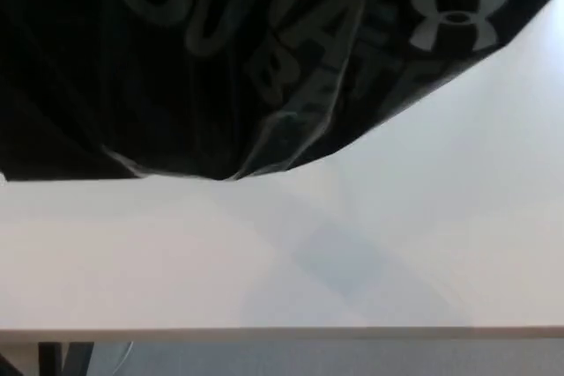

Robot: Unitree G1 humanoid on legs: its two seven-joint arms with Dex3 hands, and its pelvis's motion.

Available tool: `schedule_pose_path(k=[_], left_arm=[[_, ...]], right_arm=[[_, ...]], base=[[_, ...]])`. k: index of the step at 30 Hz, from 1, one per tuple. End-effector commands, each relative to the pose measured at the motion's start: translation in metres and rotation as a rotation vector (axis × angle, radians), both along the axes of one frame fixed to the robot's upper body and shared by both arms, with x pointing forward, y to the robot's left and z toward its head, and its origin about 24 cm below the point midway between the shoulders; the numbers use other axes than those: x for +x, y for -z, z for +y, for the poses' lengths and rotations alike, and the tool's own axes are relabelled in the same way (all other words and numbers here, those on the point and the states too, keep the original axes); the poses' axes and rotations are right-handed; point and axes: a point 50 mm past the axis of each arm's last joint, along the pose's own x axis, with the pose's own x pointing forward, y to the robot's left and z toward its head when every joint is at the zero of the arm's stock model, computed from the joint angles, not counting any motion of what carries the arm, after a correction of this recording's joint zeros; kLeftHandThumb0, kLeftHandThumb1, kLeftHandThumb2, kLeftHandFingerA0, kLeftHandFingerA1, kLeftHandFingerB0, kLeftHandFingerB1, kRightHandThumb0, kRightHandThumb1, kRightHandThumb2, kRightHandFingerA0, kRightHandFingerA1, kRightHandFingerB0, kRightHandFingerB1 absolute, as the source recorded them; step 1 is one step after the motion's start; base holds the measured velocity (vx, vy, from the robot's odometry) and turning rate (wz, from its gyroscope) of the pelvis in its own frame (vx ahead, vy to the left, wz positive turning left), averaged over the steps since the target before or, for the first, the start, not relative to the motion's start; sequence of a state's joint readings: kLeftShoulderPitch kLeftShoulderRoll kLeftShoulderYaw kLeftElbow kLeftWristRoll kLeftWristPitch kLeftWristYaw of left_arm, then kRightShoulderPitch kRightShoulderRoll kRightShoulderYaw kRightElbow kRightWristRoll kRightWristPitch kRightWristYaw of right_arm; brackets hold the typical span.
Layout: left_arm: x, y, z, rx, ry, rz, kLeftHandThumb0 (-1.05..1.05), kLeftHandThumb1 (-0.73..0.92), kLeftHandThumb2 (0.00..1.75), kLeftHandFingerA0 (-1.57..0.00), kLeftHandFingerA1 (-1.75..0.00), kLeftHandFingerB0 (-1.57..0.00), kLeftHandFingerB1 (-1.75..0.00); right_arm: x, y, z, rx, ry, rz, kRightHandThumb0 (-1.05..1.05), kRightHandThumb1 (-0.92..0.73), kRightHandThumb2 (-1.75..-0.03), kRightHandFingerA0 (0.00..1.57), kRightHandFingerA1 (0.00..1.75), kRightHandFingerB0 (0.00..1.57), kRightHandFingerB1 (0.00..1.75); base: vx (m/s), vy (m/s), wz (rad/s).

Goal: A plastic bag is kept infront of the robot in the middle of the desk and the robot uses both its hands to grab it from the top and lifts it up and then releases it.

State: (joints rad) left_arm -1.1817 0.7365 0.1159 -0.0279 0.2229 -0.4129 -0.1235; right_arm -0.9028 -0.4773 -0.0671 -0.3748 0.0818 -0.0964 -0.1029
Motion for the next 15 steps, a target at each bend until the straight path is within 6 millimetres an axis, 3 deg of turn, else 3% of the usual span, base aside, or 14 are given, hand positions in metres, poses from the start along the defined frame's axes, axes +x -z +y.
schedule_pose_path(k=[1, 5, 6, 8, 9, 11, 12, 13, 14, 15], left_arm=[[0.045, 0.014, 0.042, 0.090, -0.216, 0.128, -0.13, 0.73, 0.59, -0.86, -1.75, -0.63, -1.75], [0.066, 0.020, 0.062, 0.075, -0.313, 0.116, -0.14, 0.74, 0.58, -0.75, -1.75, -0.52, -1.75], [0.071, 0.019, 0.065, 0.061, -0.341, 0.129, -0.14, 0.74, 0.58, -0.74, -1.75, -0.54, -1.75], [0.086, 0.021, 0.075, 0.033, -0.439, 0.180, -0.15, 0.73, 0.58, -0.75, -1.75, -0.55, -1.75], [0.094, 0.025, 0.079, 0.022, -0.500, 0.218, -0.17, 0.74, 0.58, -0.76, -1.75, -0.56, -1.75], [0.101, 0.028, 0.082, 0.008, -0.539, 0.258, -0.18, 0.75, 0.59, -0.76, -1.75, -0.55, -1.74], [0.109, 0.033, 0.084, -0.003, -0.579, 0.304, -0.16, 0.74, 0.59, -0.75, -1.75, -0.57, -1.70], [0.114, 0.037, 0.085, -0.014, -0.598, 0.326, -0.19, 0.80, 0.59, -0.72, -1.75, -0.58, -1.61], [0.116, 0.039, 0.086, -0.025, -0.605, 0.336, -0.19, 0.80, 0.59, -0.72, -1.75, -0.58, -1.61], [0.119, 0.041, 0.087, -0.045, -0.620, 0.354, -0.34, 0.62, 0.88, -1.06, -1.40, -0.84, -1.26]], right_arm=[[0.080, 0.017, -0.020, -0.078, 0.212, 0.305, -0.03, -0.64, -0.55, 0.83, 1.75, 0.63, 1.75], [0.121, 0.031, -0.040, -0.048, 0.314, 0.437, 0.00, -0.60, -0.55, 0.83, 1.75, 0.65, 1.75], [0.130, 0.034, -0.043, -0.049, 0.350, 0.471, -0.05, -0.45, -0.80, 1.20, 1.43, 0.99, 1.32], [0.151, 0.043, -0.050, -0.083, 0.457, 0.560, -0.10, -0.46, -0.82, 1.19, 1.42, 0.98, 1.31], [0.162, 0.050, -0.052, -0.104, 0.514, 0.634, -0.06, -0.52, -0.70, 0.83, 1.75, 0.65, 1.75], [0.170, 0.054, -0.055, -0.128, 0.580, 0.689, -0.08, -0.52, -0.70, 0.81, 1.75, 0.66, 1.75], [0.178, 0.062, -0.058, -0.161, 0.678, 0.760, -0.05, -0.51, -0.78, 0.80, 1.72, 0.74, 1.66], [0.181, 0.067, -0.060, -0.171, 0.731, 0.792, 0.01, -0.50, -0.75, 0.84, 1.62, 0.79, 1.54], [0.183, 0.068, -0.061, -0.169, 0.754, 0.802, 0.01, -0.50, -0.75, 0.84, 1.62, 0.79, 1.54], [0.184, 0.071, -0.061, -0.133, 0.749, 0.823, 0.06, -0.48, -0.69, 0.86, 1.66, 0.75, 1.53]], base=[[0.00, 0.000, 0.00], [0.00, 0.000, 0.00], [0.00, 0.000, 0.00], [0.00, 0.000, 0.00], [0.00, 0.000, 0.00], [0.00, 0.000, 0.00], [0.00, 0.000, 0.00], [0.00, 0.000, 0.00], [0.00, 0.000, 0.00], [0.00, 0.000, 0.00]])
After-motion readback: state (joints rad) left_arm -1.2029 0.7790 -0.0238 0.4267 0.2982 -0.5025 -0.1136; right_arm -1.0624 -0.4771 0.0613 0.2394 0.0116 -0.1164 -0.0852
